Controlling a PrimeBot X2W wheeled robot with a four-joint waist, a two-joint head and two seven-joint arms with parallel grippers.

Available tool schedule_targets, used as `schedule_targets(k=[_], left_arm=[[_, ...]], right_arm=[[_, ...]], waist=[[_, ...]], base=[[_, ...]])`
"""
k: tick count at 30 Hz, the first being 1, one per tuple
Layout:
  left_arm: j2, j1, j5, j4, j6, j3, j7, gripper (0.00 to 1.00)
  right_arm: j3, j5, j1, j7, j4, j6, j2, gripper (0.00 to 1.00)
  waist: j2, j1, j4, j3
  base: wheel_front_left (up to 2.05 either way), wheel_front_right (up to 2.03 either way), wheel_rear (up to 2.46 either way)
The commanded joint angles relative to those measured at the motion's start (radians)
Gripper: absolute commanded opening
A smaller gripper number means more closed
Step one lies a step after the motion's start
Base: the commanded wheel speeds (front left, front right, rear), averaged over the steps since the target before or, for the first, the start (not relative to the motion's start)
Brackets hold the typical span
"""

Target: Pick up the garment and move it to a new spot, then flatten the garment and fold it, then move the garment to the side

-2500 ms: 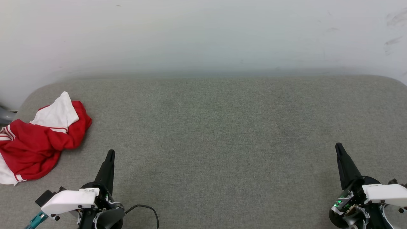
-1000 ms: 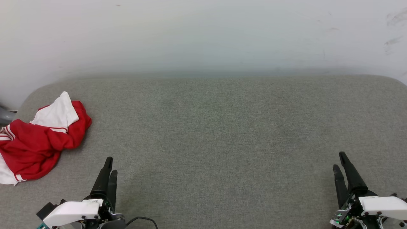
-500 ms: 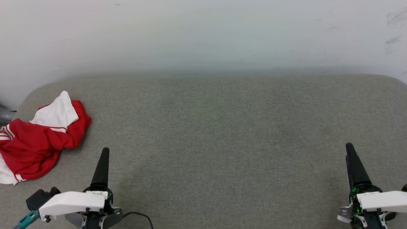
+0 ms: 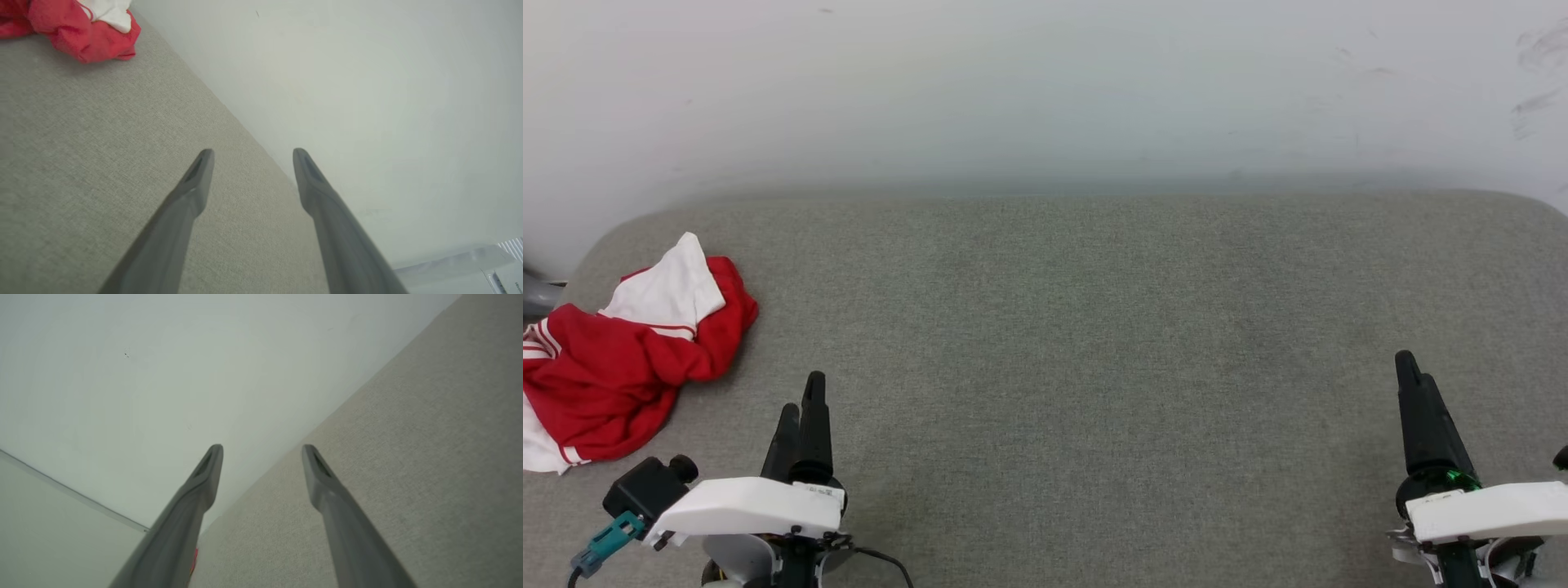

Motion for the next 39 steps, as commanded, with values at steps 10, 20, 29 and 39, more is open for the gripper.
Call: schedule_targets(k=[10, 20, 29, 39], left_arm=[[0.005, 0.008, 0.224, -0.036, 0.045, -0.038, -0.041, 1.00], [0.026, 0.017, 0.370, -0.043, 0.078, -0.082, -0.073, 1.00], [0.044, 0.027, 0.478, -0.055, 0.106, -0.125, -0.098, 1.00], [0.061, 0.036, 0.585, -0.069, 0.136, -0.168, -0.125, 1.00]], right_arm=[[0.031, -0.227, 0.013, -0.044, -0.054, 0.000, -0.003, 1.00], [0.045, -0.378, 0.033, -0.074, -0.048, 0.000, -0.003, 1.00], [0.052, -0.496, 0.048, -0.100, -0.043, 0.000, -0.003, 1.00], [0.057, -0.610, 0.059, -0.126, -0.053, 0.000, -0.003, 1.00]], waist=[[0.0000, -0.0001, 0.004, -0.001], [0.0000, -0.0001, 0.006, -0.001], [0.0000, -0.0001, 0.007, -0.003], [0.0000, -0.0001, 0.010, -0.003]], base=[[0.00, 0.00, 0.00], [0.00, 0.00, 0.00], [0.00, 0.00, 0.00], [0.00, 0.00, 0.00]])
